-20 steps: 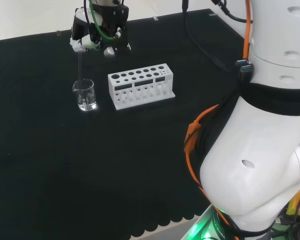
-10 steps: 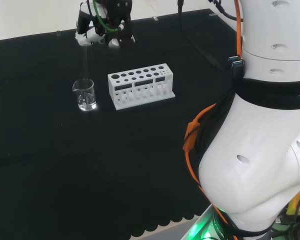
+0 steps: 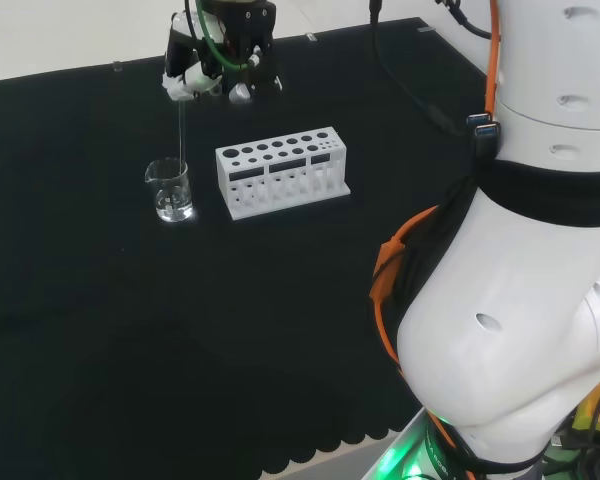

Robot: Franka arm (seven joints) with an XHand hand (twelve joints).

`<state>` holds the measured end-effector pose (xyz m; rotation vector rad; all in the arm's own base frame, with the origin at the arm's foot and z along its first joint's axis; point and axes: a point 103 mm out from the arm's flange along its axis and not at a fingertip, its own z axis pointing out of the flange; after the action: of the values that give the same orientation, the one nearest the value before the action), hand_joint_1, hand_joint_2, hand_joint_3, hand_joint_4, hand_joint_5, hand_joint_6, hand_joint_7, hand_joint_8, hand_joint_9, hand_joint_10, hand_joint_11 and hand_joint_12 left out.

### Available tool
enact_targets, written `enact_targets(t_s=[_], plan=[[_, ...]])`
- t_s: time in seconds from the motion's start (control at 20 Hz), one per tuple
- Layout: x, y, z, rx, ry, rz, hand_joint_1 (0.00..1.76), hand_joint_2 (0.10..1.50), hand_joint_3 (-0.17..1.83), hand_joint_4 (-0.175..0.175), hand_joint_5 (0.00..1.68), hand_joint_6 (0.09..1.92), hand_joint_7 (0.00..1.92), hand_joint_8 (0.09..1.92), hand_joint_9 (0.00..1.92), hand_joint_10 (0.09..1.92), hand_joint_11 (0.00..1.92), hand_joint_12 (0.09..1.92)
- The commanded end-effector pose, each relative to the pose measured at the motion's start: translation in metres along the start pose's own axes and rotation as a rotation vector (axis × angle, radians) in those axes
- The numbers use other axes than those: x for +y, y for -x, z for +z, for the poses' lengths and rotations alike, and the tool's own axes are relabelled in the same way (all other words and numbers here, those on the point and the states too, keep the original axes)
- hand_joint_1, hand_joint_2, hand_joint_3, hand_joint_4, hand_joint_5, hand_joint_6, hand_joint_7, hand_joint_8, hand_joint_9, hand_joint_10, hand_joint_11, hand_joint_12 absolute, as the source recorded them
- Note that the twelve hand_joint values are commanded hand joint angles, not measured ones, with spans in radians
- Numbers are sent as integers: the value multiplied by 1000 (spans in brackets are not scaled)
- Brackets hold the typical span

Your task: Stir in the beaker to the left of the white test tube rack with the glass rod.

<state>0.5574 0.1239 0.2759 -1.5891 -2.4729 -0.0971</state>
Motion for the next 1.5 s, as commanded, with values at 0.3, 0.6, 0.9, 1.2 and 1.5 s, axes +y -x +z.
enact_targets(t_s=[0.3, 0.6, 0.9, 1.2, 1.5], plan=[[31, -40, 11, 14, -36, -61, 1325, 1041, -175, -175, 1454, 87, 1380, 596, 1835, 298, 1747, 350], [51, -24, -1, 15, -30, -63, 1325, 1041, -175, -175, 1453, 87, 1380, 596, 1835, 296, 1745, 351], [40, 1, -18, 12, -23, -39, 1325, 1041, -175, -175, 1453, 87, 1380, 595, 1836, 295, 1745, 353], [15, 13, -27, -8, -26, -22, 1325, 1041, -175, -175, 1454, 87, 1381, 594, 1837, 295, 1745, 354], [-4, 5, -26, -12, -39, -25, 1325, 1041, -175, -175, 1453, 87, 1381, 594, 1838, 294, 1745, 356]])
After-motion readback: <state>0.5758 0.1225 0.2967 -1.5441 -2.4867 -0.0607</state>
